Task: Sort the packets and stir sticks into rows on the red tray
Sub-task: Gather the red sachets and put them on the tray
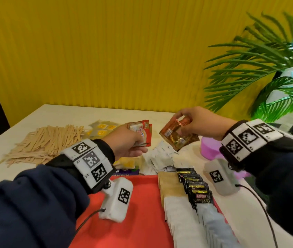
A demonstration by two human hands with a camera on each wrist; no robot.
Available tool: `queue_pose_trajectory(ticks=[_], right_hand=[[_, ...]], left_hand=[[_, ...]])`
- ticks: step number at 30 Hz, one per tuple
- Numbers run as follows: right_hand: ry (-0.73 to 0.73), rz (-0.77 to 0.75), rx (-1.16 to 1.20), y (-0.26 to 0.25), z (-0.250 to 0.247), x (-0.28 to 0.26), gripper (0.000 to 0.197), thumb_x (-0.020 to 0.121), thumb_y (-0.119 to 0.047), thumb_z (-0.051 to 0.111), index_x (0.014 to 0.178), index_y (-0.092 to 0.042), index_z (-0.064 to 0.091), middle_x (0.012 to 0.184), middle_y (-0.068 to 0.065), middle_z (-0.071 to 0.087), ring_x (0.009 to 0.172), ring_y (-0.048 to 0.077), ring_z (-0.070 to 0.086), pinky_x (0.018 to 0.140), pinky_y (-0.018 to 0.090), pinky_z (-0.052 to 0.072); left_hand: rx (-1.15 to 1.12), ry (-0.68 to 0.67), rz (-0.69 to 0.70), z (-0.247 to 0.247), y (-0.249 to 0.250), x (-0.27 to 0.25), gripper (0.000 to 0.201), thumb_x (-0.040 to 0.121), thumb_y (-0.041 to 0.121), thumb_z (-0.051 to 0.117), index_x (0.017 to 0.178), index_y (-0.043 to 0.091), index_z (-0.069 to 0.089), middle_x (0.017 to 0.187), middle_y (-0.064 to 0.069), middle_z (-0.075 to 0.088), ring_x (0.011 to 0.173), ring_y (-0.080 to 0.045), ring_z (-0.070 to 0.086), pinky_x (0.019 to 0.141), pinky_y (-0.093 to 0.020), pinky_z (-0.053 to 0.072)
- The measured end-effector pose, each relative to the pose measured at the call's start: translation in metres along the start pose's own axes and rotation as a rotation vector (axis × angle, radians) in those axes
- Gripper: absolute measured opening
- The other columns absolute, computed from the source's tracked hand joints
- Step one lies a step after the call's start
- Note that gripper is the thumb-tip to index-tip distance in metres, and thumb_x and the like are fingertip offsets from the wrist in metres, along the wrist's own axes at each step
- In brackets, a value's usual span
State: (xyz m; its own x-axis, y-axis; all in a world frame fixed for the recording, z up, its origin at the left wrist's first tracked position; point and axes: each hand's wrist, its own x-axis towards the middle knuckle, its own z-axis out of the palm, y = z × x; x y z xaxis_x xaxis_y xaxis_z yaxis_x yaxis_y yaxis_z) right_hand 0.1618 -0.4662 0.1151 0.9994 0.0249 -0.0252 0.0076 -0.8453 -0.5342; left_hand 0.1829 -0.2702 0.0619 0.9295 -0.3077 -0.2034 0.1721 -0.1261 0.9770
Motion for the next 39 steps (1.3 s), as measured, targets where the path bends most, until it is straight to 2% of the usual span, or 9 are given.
queue_pose_trajectory(ticks=[4,8,11,18,23,27,30,35,39], right_hand=[[0.148,-0.14,0.149,-0.026,0.012,-0.052,0.022,0.081,-0.01,0.069,0.09,-0.026,0.056,0.081,-0.007,0.063,0.071,0.011,0.062,0.064,0.023,0.053],[0.358,-0.283,0.114,-0.042,0.039,-0.094,0.035,0.075,-0.002,0.069,0.068,-0.031,0.05,0.068,-0.011,0.058,0.064,0.011,0.055,0.064,0.029,0.048],[0.465,-0.361,0.187,-0.047,0.059,-0.118,0.037,0.071,0.005,0.067,0.067,-0.028,0.051,0.065,-0.015,0.055,0.061,0.0,0.049,0.057,0.016,0.038],[0.426,-0.392,0.404,-0.043,0.086,-0.153,0.047,0.062,0.011,0.065,0.063,-0.035,0.055,0.074,-0.013,0.056,0.066,0.001,0.053,0.064,0.024,0.044],[0.282,-0.461,0.532,-0.04,0.093,-0.184,0.034,0.056,-0.005,0.046,0.066,-0.033,0.062,0.096,-0.013,0.055,0.094,0.003,0.056,0.082,0.019,0.046],[0.321,-0.433,0.794,-0.036,0.092,-0.2,0.024,0.059,-0.011,0.051,0.075,-0.022,0.064,0.102,-0.004,0.056,0.105,0.011,0.054,0.088,0.03,0.047],[0.462,-0.22,0.9,-0.026,0.094,-0.2,0.024,0.079,-0.009,0.06,0.089,-0.031,0.058,0.101,-0.005,0.055,0.105,0.018,0.055,0.087,0.038,0.046],[0.283,-0.019,0.994,-0.025,0.11,-0.202,0.027,0.084,-0.009,0.066,0.095,-0.028,0.05,0.103,0.017,0.056,0.083,0.02,0.059,0.071,0.035,0.053],[0.345,-0.016,1.04,-0.024,0.113,-0.205,0.015,0.084,-0.002,0.063,0.092,-0.013,0.057,0.092,0.012,0.065,0.079,0.022,0.062,0.066,0.033,0.052]], left_hand=[[-0.08,-0.053,-0.004,0.005,0.004,-0.039,0.018,0.094,0.002,0.048,0.112,0.003,0.049,0.083,-0.016,0.064,0.069,-0.02,0.069,0.05,-0.021,0.054],[-0.174,-0.112,-0.035,0.01,0.002,-0.082,0.009,0.096,0.007,0.046,0.093,0.001,0.052,0.097,-0.017,0.061,0.071,-0.024,0.069,0.048,-0.022,0.054],[-0.246,-0.144,-0.036,0.016,-0.004,-0.109,0.014,0.094,0.004,0.04,0.088,0.003,0.053,0.092,-0.015,0.063,0.06,-0.025,0.068,0.043,-0.021,0.053],[-0.52,-0.331,-0.001,0.024,-0.012,-0.151,0.022,0.089,0.013,0.035,0.089,0.006,0.056,0.085,-0.011,0.062,0.071,-0.022,0.062,0.054,-0.024,0.054],[-0.462,-0.254,0.102,0.041,-0.023,-0.171,0.048,0.089,-0.003,0.042,0.047,0.009,0.061,0.07,-0.007,0.063,0.058,-0.01,0.062,0.05,-0.018,0.053],[-0.437,-0.146,0.128,0.052,-0.032,-0.182,0.022,0.088,-0.005,0.049,0.07,0.001,0.06,0.063,-0.007,0.063,0.052,-0.01,0.062,0.049,-0.019,0.052],[-0.446,-0.093,0.145,0.057,-0.04,-0.188,0.015,0.087,-0.007,0.05,0.075,-0.001,0.058,0.062,-0.008,0.064,0.052,-0.012,0.063,0.049,-0.02,0.052],[-0.492,-0.081,0.148,0.057,-0.051,-0.191,0.014,0.088,-0.007,0.051,0.077,-0.002,0.059,0.059,-0.006,0.064,0.051,-0.009,0.063,0.05,-0.019,0.054],[-0.617,-0.087,0.111,0.053,-0.058,-0.191,0.012,0.091,0.006,0.051,0.089,-0.002,0.06,0.073,-0.011,0.067,0.063,-0.016,0.066,0.057,-0.025,0.057]])
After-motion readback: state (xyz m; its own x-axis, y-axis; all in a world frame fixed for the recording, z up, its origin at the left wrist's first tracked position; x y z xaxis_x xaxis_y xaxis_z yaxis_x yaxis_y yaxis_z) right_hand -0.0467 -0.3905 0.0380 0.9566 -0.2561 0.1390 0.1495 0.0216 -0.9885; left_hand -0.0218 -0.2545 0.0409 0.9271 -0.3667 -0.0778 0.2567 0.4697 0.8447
